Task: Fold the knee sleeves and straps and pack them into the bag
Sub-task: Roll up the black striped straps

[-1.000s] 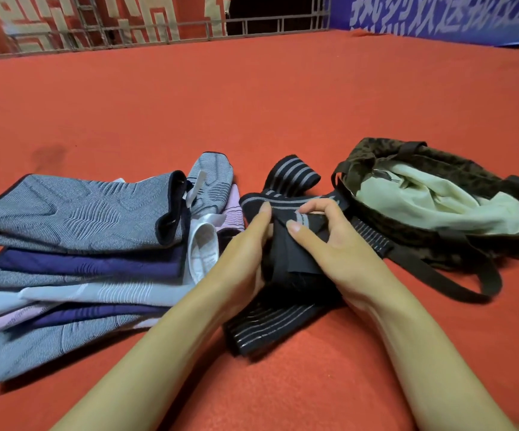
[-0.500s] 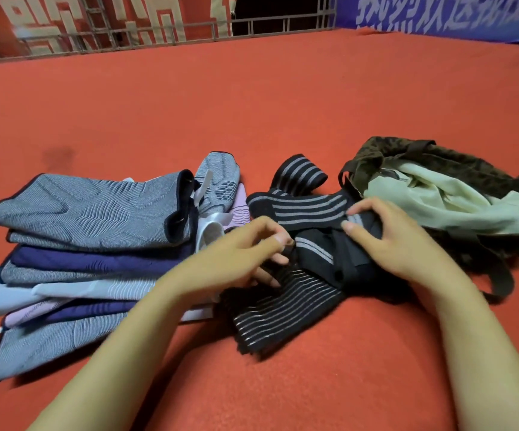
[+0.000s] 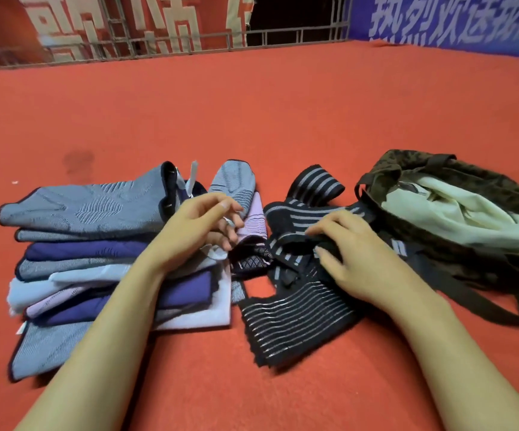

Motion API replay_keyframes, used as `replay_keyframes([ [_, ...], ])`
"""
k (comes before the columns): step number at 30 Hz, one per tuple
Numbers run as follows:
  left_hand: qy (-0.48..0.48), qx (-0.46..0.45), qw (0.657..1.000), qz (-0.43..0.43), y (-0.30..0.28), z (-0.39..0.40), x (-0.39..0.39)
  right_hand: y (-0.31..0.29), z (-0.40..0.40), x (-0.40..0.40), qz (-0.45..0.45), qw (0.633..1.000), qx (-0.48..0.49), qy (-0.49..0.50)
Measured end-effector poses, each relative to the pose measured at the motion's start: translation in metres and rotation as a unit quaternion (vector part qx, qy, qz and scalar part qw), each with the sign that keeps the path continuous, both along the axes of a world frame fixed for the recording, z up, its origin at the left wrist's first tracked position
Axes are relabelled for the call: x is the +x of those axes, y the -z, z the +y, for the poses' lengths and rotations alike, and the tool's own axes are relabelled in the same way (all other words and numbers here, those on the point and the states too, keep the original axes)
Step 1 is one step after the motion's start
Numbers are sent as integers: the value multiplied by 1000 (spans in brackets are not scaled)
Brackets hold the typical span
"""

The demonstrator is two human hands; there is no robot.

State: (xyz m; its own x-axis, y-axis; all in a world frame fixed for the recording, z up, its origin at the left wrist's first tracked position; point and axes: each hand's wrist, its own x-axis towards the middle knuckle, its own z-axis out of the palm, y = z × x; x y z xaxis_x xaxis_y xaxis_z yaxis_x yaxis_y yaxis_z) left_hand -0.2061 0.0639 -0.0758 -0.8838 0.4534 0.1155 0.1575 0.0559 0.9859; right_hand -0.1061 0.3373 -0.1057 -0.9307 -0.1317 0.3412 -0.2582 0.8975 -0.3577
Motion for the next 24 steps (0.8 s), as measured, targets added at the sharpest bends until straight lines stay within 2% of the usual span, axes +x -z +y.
replay_keyframes([
  [4, -39, 10, 999, 24, 13, 11, -3, -15, -24, -36, -103, 986, 110, 75],
  [6, -45, 6, 999, 27, 17, 12, -4, -28, -31, -59, -82, 986, 106, 103],
  [8, -45, 12, 999, 6, 15, 12, -4, -47, -37, -74, -22, 992, 32, 117],
  [11, -53, 4, 998, -24, 9, 13, -2, -75, -43, -91, 53, 992, -99, 59],
  [16, -21, 13, 1000, 18, 5, 10, -2, -77, -74, -103, 60, 982, -176, -29],
  [19, -22, 58, 998, -1, 5, 9, -3, -62, -93, -100, 25, 983, -171, -65],
  [22, -26, 76, 997, -11, 4, 9, -1, -55, -78, -99, 38, 981, -166, -89],
  [24, -12, 84, 996, -18, 0, 5, -4, -55, -57, -94, -17, 980, -162, -118],
])
